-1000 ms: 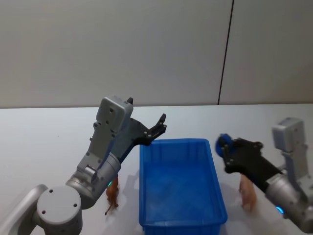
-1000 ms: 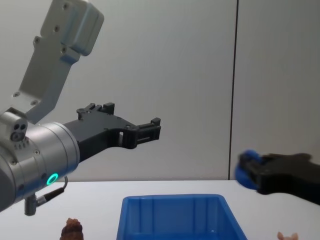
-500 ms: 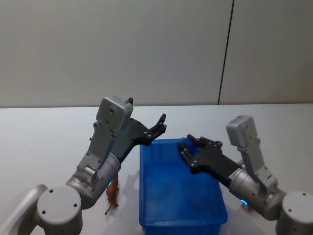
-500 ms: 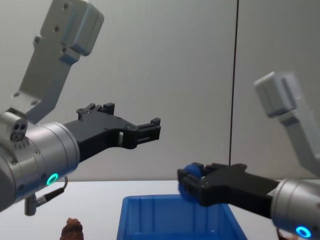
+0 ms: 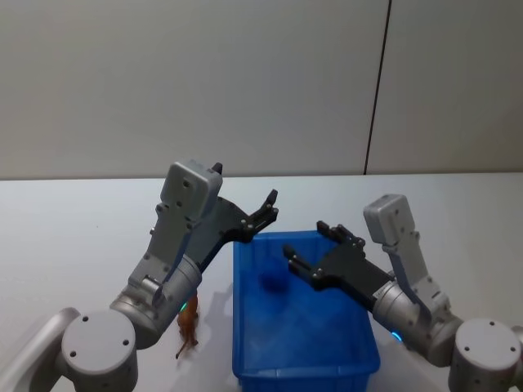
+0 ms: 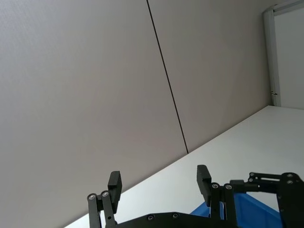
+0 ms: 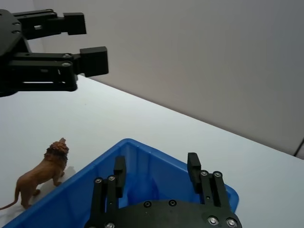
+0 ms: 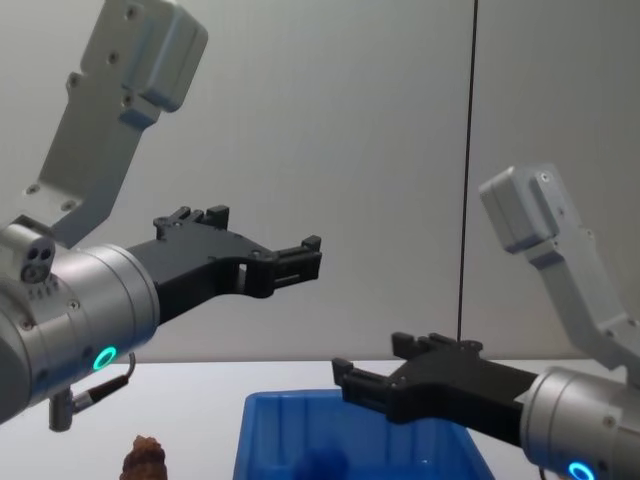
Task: Pick up the two dolls from the table and place them into the box.
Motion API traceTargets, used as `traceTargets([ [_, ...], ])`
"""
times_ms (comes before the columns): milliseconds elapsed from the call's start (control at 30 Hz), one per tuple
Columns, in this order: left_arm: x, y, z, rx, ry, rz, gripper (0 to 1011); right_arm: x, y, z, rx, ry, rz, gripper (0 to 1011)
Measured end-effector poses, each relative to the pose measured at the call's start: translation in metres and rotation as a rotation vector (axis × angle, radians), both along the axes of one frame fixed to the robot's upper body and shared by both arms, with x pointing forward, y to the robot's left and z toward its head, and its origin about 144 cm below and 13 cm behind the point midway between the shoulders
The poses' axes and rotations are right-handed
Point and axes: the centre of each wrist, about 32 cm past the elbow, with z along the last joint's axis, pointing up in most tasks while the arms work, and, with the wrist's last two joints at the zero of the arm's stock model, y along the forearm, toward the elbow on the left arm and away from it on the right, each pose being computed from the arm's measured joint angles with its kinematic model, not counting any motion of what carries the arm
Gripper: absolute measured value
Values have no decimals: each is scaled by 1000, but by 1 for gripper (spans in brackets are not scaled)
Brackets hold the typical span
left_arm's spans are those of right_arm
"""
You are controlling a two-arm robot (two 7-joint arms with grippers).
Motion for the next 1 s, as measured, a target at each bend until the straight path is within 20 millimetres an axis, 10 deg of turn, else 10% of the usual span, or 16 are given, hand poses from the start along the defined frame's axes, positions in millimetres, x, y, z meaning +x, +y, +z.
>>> traceTargets([
  [333,0,0,0,0,0,0,1001,-17,-4,1,-14,3,-112,1000],
  [1000,0,0,0,0,0,0,1001,-63,-24,6,-54,33,-411,1001],
])
